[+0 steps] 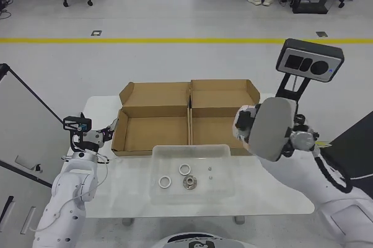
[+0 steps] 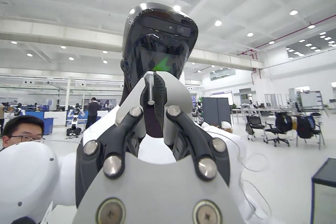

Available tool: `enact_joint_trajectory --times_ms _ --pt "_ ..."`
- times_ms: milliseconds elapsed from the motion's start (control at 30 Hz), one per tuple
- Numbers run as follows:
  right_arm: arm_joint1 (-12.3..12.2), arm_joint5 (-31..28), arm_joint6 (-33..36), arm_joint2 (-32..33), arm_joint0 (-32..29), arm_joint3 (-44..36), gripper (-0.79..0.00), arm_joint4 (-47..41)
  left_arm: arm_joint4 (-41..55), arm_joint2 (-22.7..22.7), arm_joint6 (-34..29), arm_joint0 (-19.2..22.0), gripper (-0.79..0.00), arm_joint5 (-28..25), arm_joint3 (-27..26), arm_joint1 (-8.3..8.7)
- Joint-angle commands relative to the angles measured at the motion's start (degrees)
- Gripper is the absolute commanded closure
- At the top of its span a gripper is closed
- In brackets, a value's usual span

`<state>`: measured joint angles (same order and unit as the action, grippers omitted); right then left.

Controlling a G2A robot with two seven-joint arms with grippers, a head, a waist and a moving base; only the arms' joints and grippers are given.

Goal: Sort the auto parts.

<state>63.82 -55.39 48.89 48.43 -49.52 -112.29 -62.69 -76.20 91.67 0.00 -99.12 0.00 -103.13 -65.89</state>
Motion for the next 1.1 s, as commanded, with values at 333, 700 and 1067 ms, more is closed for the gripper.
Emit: enact_joint_trajectory --times_ms 333,700,1067 --pt "0.45 2.69 0.20 4.44 -3.28 0.59 0.000 8.21 0.00 0.00 0.00 0.00 -0.785 0.00 0.00 0.00" --pt "2.09 2.30 2.30 4.67 -5.56 -2.80 0.000 -3.71 0.00 0.00 0.00 0.00 -0.785 0.00 0.00 0.00" --pt "3.61 4.47 4.48 9.31 -8.08 0.12 0.000 -0.12 0.00 0.00 0.00 0.00 -0.785 0.00 0.00 0.00"
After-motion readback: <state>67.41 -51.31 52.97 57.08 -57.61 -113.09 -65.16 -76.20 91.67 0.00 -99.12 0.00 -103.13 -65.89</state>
